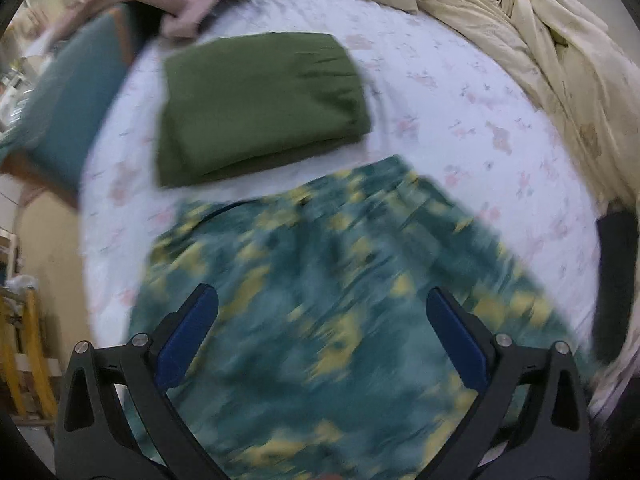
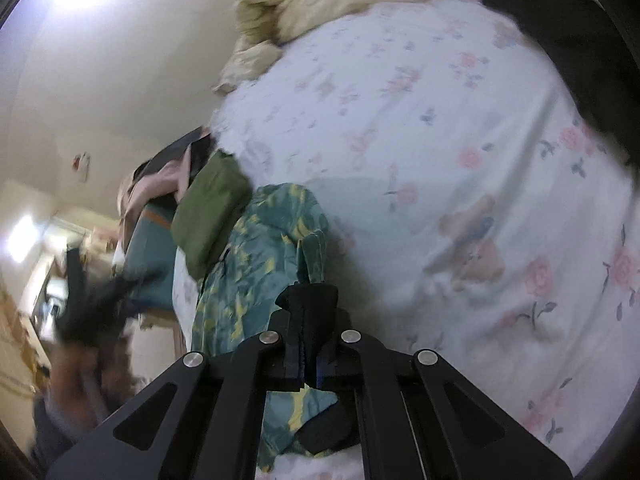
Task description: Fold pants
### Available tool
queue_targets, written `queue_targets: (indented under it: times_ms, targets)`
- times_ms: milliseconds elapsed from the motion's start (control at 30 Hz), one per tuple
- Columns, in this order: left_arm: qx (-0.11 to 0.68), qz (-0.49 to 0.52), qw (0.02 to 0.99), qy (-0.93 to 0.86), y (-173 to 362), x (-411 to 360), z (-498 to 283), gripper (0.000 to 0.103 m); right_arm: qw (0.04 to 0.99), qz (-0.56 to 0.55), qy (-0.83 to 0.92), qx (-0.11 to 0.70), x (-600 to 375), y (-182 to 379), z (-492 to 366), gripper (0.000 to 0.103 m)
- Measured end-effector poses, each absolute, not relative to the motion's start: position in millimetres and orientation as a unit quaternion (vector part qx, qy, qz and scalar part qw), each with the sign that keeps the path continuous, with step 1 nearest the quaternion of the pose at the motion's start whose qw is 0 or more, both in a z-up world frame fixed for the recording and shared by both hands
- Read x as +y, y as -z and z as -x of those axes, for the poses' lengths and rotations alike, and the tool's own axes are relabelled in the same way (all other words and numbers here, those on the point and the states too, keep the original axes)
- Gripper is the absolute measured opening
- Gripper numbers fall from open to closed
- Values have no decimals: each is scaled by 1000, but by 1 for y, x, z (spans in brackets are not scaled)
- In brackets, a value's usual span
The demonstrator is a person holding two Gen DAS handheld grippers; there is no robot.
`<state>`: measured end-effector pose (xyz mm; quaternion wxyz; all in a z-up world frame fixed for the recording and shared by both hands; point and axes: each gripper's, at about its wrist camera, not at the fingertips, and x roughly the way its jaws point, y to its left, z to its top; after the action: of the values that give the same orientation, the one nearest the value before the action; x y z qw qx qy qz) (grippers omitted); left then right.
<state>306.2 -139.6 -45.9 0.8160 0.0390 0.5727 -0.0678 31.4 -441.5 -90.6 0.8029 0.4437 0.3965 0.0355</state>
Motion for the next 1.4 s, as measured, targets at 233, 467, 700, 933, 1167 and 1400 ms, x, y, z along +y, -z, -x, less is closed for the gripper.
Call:
queue_targets:
  times_ms: [233,467,700,933,1167,1400]
  targets:
    - [629,-51,769,105,106,-231,-378,93,805,-414,-68,418,-411,90,-41,2]
    - [653,-82,749,83,156,-278,-401,81,801,-379,-104,452,-385,103,-49,2]
    - [665,-114,731,100,178,-273,-402,4,799,-328,-140,484,-360,106,-56,2]
    - [658,-160,714,177,115,-247,-392,2,803,-324,-241,438,-333,72,-48,2]
    - [622,-165,742,188,46,-198,-383,2,820,-257,-311,406,-285,31,-39,2]
    - [603,-174,761,165,44,-113,-396,2,809,-217,-377,395,-232,11,-56,2]
